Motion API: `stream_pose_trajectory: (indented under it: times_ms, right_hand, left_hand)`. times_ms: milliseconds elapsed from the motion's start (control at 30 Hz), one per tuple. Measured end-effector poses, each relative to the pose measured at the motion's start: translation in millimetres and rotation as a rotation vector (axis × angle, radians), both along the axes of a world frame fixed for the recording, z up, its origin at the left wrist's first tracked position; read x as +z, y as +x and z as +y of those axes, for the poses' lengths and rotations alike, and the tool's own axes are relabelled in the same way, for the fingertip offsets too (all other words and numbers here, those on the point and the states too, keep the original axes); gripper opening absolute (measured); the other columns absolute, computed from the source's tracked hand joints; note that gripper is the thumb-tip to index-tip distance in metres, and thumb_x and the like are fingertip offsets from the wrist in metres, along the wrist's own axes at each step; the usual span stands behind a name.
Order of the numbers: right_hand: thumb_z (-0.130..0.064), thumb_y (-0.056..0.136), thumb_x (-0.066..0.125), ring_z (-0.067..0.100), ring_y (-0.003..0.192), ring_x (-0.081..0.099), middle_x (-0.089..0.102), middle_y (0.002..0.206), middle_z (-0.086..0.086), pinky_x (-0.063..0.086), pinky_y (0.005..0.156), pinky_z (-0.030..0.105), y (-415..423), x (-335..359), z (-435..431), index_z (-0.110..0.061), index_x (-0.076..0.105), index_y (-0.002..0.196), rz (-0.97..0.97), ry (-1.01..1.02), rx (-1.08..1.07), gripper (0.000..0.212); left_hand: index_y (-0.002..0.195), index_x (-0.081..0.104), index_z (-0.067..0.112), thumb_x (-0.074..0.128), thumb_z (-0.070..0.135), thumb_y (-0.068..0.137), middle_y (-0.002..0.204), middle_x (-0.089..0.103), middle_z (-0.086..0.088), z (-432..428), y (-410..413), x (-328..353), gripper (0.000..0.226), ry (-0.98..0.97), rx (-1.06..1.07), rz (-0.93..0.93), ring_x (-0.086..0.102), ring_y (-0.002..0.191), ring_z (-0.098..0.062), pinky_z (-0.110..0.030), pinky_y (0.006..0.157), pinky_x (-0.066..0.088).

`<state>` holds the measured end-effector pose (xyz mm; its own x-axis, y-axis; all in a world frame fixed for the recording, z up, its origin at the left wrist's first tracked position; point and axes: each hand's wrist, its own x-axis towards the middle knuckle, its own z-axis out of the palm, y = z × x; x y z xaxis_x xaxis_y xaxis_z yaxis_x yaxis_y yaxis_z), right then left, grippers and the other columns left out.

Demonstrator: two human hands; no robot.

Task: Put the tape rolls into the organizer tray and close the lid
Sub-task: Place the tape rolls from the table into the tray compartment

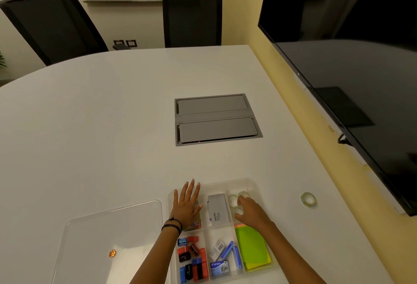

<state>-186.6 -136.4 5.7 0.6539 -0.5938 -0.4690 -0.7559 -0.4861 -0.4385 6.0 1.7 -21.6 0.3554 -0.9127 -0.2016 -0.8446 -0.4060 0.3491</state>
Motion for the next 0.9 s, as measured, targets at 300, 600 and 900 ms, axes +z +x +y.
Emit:
stream_pose_trajectory:
  times_ms: [300,600,900]
  right_hand:
    - [0.002,0.088,0.053,0.017,0.077,0.063,0.065,0.092,-0.002,0.053,0.072,0.033,-36,24,-49,-0.014,0.063,0.097,-0.47,-0.078,-0.21,0.021]
    - [0.005,0.086,0.054,0.04,0.129,0.037,0.037,0.143,0.024,0.038,0.106,0.05,-120,-4,-108,-0.002,0.046,0.13,-0.176,-0.207,-0.559,0.045]
    - [0.001,0.087,0.058,0.042,0.14,0.022,0.021,0.152,0.028,0.024,0.116,0.048,-145,-17,-102,-0.001,0.035,0.14,-0.077,-0.07,-0.58,0.058]
  left_hand:
    - [0.102,-0.053,0.055,0.007,0.061,0.084,0.152,-0.007,-0.019,1,-1,3,0.062,-0.016,-0.006,0.027,-0.005,0.14,-0.037,-0.056,0.112,-0.005]
    - [0.103,-0.052,0.055,-0.004,0.069,0.072,0.152,-0.007,-0.02,2,-2,5,0.059,-0.017,-0.004,0.03,-0.005,0.14,-0.039,-0.056,0.112,-0.004]
    - [0.098,-0.058,0.049,-0.013,0.067,0.063,0.153,-0.013,-0.017,-1,-2,6,0.059,0.062,-0.016,-0.002,-0.009,0.141,-0.033,-0.053,0.113,-0.007]
